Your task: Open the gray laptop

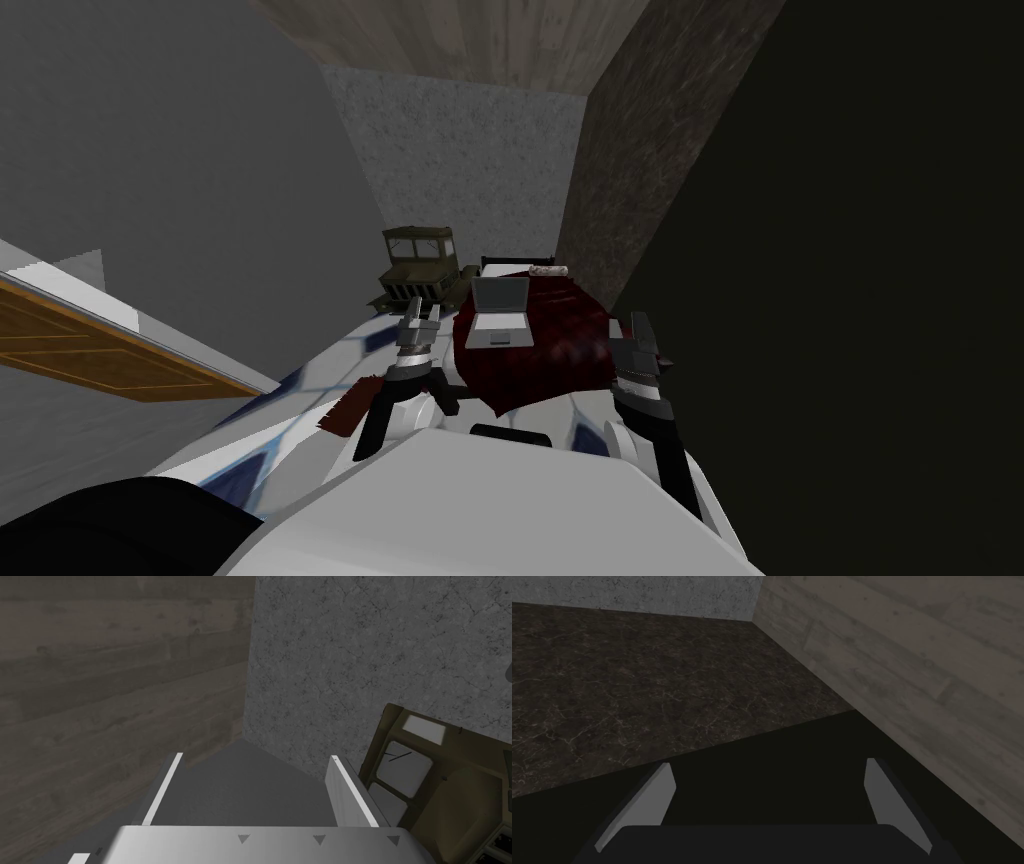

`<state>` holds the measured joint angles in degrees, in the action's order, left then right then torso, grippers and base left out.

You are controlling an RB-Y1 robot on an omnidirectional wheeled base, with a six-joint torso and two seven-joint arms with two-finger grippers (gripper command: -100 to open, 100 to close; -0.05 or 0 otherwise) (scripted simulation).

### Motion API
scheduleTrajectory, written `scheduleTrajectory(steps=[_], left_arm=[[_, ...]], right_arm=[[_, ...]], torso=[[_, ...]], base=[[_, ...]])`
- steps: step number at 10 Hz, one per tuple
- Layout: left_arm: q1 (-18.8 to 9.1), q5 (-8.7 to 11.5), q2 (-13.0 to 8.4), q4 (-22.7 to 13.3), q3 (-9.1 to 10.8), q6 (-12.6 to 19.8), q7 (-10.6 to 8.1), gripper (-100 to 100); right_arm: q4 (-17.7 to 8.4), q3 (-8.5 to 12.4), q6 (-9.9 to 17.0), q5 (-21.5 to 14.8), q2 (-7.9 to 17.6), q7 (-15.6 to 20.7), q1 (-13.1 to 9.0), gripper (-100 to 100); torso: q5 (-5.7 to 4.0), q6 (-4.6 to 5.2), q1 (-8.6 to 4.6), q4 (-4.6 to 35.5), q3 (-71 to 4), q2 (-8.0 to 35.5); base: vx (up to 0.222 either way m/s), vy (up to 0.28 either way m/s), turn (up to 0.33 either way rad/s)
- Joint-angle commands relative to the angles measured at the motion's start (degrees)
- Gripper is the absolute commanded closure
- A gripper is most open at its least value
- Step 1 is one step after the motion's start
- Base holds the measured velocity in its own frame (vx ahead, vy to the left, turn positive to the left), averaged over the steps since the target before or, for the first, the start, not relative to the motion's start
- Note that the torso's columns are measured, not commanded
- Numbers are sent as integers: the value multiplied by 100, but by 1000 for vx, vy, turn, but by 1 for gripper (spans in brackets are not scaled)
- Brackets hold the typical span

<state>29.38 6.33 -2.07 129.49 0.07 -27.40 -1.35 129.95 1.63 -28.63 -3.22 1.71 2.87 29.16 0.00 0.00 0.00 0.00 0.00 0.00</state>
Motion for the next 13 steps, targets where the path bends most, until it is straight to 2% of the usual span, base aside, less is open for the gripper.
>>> scheduleTrajectory(steps=[1, 9, 10, 11, 13], left_arm=[[0, 0, 0, 0, 0, 0, 0, 0], [0, 0, 0, 2, 0, -1, 0, 0], [-75, -2, -159, -100, 37, 37, -4, -100], [-150, -4, -288, -201, 73, 74, -8, -100], [-362, -10, -607, -492, 177, 181, -19, -100]], right_arm=[[0, 0, 0, 0, 0, 0, 0, 0], [2, 0, -1, 0, 0, 0, 0, 0], [2, 0, -1, 0, 0, 0, 0, 0], [0, 0, 0, 0, 0, 0, 0, 0], [-1, 0, 0, 0, 0, 0, 0, 0]], torso=[[0, 0, 0, 235, -467, 232], [0, 0, 0, 3537, -7073, 3539], [0, 0, 0, 3960, -7919, 3962], [2, 1, 7, 4149, -8312, 4157], [3, 1, 9, 4223, -8447, 4229]], base=[[0, 0, 0], [0, 0, 0], [-3, 19, -68], [-27, 36, -95], [-47, 58, -133]])
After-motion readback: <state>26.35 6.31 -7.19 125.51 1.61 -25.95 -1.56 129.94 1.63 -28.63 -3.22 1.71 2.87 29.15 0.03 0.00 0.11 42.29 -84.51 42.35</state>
